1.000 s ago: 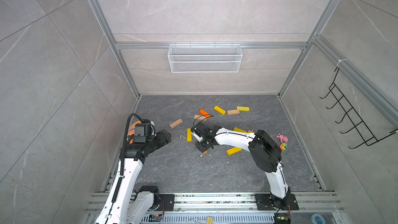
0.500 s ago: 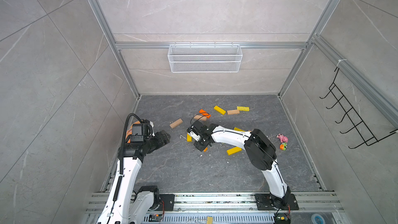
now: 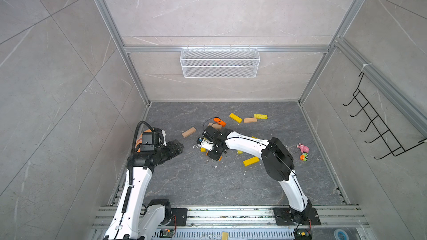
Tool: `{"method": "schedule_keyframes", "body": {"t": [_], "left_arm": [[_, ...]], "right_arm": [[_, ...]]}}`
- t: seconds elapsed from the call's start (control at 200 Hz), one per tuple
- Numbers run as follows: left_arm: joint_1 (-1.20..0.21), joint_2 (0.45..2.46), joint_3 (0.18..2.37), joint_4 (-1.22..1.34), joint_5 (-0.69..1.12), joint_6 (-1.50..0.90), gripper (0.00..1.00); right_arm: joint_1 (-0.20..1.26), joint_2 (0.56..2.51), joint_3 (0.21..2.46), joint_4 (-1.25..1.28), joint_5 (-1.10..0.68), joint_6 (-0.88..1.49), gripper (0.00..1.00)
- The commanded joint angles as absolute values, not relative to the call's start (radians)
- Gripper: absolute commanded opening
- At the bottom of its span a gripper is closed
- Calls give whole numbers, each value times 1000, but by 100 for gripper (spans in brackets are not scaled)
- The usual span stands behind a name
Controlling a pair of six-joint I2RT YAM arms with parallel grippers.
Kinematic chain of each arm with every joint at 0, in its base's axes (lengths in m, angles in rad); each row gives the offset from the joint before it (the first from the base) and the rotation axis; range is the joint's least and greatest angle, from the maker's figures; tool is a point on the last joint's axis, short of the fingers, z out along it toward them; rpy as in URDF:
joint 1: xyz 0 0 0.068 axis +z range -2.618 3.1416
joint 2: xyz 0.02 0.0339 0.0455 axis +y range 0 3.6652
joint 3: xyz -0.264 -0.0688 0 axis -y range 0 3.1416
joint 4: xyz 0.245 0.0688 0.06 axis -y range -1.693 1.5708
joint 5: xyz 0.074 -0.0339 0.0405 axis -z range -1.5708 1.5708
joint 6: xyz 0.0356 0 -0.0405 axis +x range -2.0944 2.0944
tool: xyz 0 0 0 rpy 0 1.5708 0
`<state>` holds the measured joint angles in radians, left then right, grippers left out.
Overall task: Assemble the number 8 with building blocks
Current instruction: Adjust the building block at the center of the board.
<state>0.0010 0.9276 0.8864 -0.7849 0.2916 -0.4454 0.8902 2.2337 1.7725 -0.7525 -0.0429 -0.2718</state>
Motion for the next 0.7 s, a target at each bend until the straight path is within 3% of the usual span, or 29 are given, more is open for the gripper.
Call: {"method": "schedule_keyframes", "body": {"t": [0.0,0.34,0.694], "left_arm": [[8,927,910,-781,321,-426,82],[8,930,897,-765,340,-432,82],[9,920,882,-758,387,-430,82]], "right_arm": [[887,2275,1819,-804,-45,-316,29],[887,2291,1852,-808,-37,-322,31],[887,2235,1802,-755,-69,-278,49]]}}
